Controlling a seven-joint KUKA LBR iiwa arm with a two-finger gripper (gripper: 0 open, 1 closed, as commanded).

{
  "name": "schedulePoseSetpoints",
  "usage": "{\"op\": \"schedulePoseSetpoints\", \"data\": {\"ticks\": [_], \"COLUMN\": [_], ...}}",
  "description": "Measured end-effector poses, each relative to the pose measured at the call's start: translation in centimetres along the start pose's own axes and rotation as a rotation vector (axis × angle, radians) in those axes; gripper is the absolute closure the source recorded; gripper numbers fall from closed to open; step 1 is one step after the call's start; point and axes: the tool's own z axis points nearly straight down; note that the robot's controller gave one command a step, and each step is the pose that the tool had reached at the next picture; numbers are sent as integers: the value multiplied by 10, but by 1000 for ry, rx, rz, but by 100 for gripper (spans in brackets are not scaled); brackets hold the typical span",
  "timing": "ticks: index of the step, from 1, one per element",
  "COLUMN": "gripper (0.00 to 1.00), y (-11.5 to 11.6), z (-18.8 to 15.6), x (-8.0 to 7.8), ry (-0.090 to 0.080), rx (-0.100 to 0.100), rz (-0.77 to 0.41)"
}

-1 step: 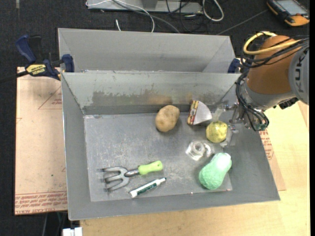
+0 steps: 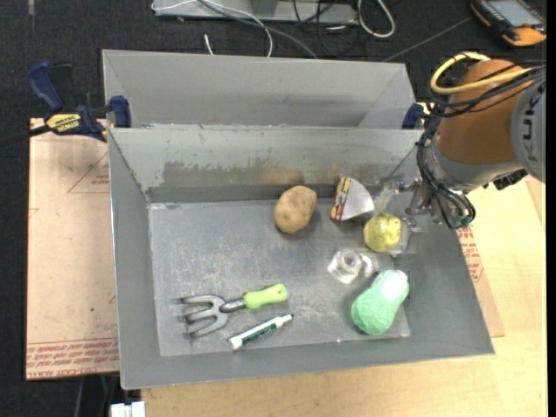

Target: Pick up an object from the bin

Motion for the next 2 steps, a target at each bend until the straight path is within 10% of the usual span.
{"op": "schedulePoseSetpoints", "data": {"ticks": [1,2], "gripper": [0,0], "y": [-3,-12], "z": [81,4], "x": [-6,-10], "ry": [5,-21], "rx": [-2,3], "rz": [59,39]}}
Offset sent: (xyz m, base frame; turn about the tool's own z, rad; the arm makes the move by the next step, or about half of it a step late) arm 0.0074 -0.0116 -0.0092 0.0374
